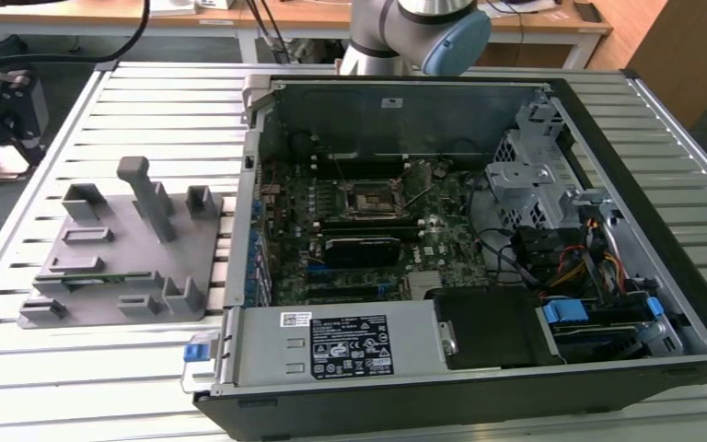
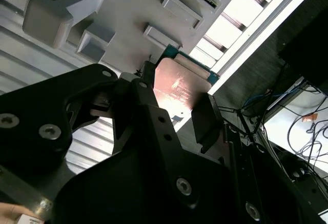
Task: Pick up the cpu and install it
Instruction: 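Pick up the cpu and move it towards the insertion slot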
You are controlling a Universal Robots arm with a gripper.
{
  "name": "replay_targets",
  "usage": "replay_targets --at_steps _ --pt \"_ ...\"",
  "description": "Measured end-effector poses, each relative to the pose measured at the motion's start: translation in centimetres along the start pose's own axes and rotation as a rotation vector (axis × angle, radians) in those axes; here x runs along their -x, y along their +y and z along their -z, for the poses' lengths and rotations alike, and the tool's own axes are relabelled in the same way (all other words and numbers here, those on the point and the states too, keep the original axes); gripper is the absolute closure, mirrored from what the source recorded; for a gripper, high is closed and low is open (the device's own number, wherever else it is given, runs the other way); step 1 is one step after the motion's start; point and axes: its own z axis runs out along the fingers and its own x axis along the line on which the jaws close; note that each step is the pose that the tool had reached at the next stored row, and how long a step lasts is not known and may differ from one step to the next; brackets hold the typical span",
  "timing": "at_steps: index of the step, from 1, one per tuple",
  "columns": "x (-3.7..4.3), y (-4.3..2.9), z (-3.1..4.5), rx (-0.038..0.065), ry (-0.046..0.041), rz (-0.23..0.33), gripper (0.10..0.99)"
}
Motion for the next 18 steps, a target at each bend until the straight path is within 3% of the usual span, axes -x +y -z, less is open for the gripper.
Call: replay_targets --at_steps 18 --pt "-0.06 0.59 2.51 0.0 -0.0015 0.0 0.553"
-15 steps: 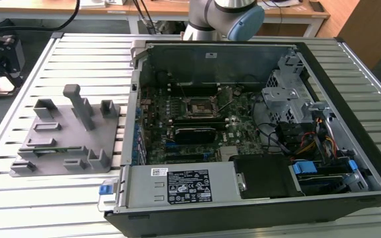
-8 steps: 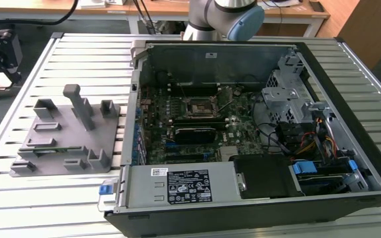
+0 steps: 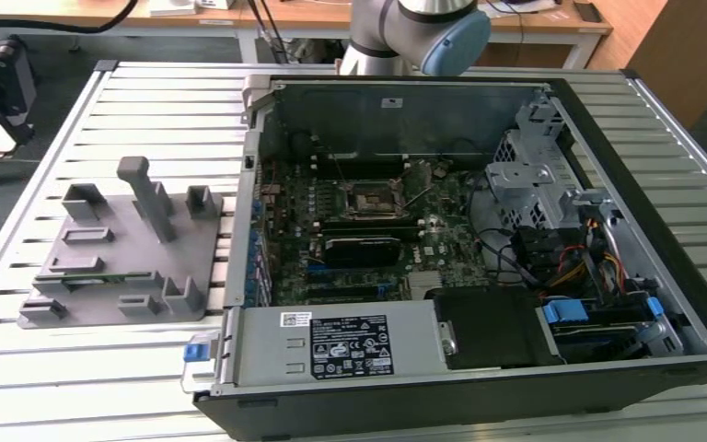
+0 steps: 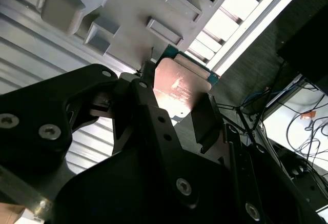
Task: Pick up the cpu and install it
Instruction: 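Pick up the cpu and move it towards the insertion slot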
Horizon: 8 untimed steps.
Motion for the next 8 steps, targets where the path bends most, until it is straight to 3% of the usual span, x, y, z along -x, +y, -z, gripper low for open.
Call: replay_targets --at_steps 8 --pt "-0.02 0.3 1.24 0.0 -0.0011 0.0 0.553"
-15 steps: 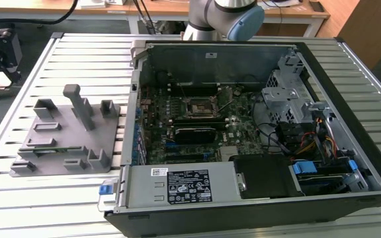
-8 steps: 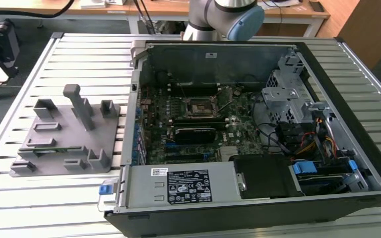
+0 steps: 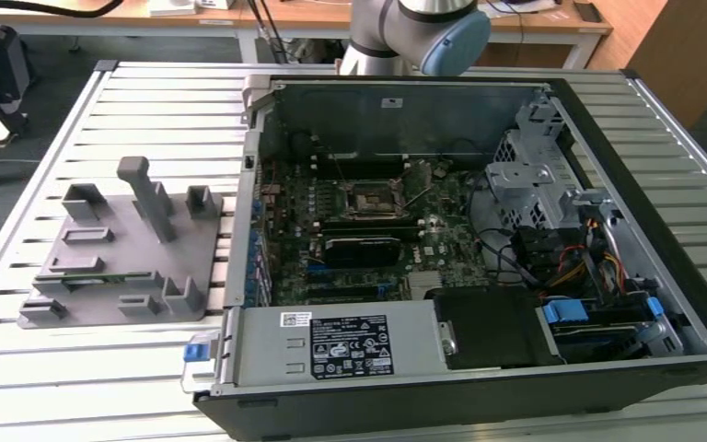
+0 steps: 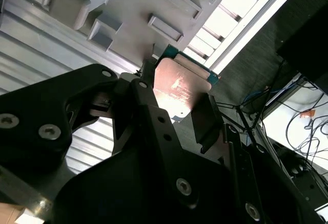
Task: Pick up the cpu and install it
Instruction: 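Pick up the cpu and move it towards the insertion slot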
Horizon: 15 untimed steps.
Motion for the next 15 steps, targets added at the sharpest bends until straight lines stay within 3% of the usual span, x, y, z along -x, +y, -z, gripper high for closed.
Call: replay_targets --at_steps 10,15 --pt "-0.03 0.29 1.69 0.0 -0.001 0.0 0.553" --pt "0.2 0.31 1.81 0.0 -0.0009 0.0 0.553"
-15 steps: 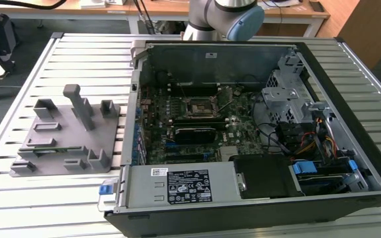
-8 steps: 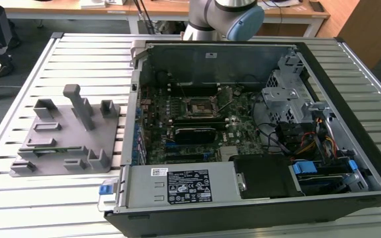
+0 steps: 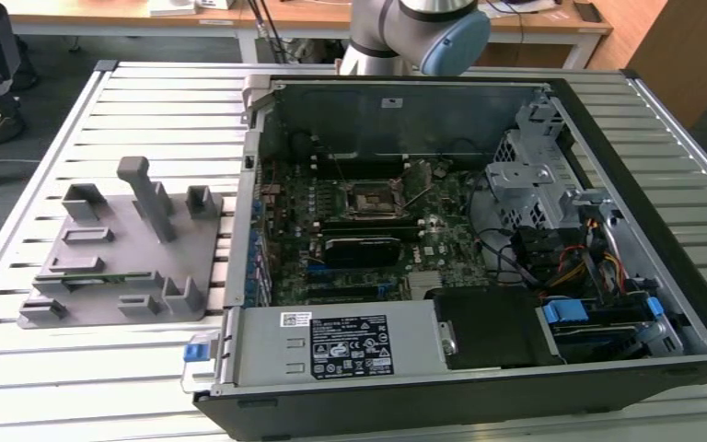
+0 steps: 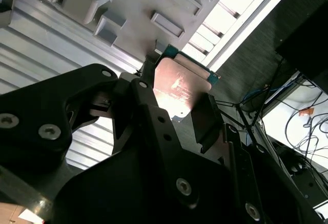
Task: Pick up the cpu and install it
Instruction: 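Pick up the cpu and move it towards the insertion slot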
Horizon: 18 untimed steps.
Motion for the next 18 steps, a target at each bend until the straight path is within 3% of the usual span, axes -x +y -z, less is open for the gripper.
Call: replay_targets --at_steps 7,18 --pt "0.83 -0.02 0.02 0.0 0.0 0.0 0.553" --pt "2.76 0.07 0.01 0.0 0.0 0.0 0.553"
